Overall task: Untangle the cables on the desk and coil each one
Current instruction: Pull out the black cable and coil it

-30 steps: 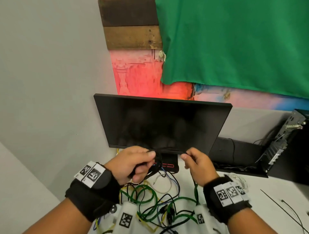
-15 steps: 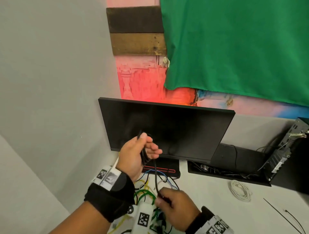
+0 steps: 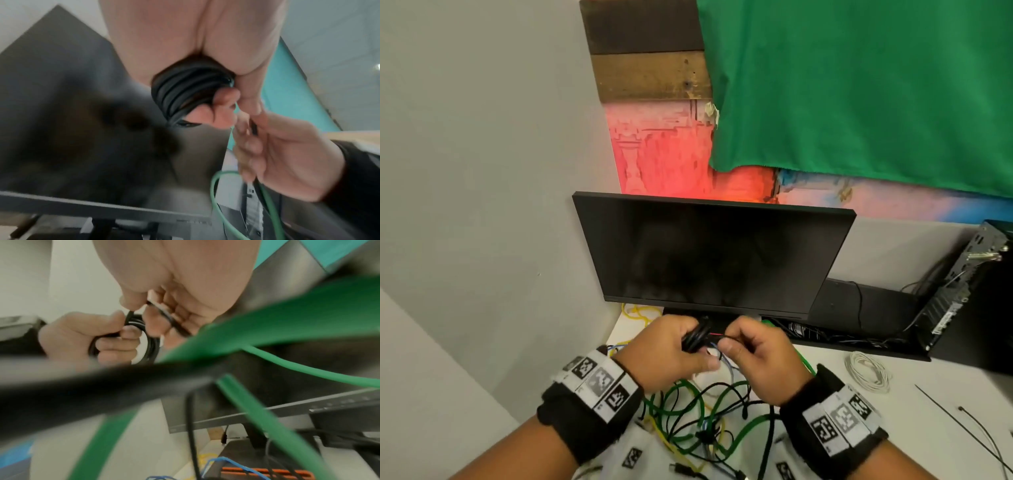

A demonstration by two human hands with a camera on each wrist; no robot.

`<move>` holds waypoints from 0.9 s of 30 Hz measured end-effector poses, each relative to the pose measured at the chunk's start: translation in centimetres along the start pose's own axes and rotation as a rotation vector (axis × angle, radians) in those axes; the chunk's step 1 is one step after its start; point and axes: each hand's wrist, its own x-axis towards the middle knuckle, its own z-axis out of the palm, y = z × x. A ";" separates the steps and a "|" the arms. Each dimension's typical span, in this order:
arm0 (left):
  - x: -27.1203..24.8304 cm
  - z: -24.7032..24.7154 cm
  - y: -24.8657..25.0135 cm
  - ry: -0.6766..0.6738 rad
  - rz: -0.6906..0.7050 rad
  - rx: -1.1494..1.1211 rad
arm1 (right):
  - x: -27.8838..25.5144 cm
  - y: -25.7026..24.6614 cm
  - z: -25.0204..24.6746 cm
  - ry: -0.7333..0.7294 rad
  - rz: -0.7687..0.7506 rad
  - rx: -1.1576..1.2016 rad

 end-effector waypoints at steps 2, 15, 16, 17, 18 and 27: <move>0.2 -1.4 0.7 0.131 0.000 0.098 | -0.2 1.3 0.2 -0.083 0.099 -0.060; 0.9 -11.8 5.9 0.634 0.226 0.029 | -10.2 11.0 2.0 -0.549 0.581 -0.494; 1.0 -11.3 5.7 0.573 0.194 0.081 | -10.0 11.0 1.4 -0.511 0.593 -0.451; 1.0 -10.8 5.3 0.525 0.156 0.117 | -9.4 10.7 0.7 -0.434 0.597 -0.397; 1.0 -10.1 4.9 0.480 0.115 0.130 | -8.6 10.0 -0.2 -0.295 0.586 -0.346; 1.3 -5.5 3.0 0.012 -0.121 -0.254 | -0.3 -5.5 1.0 -0.070 0.055 0.041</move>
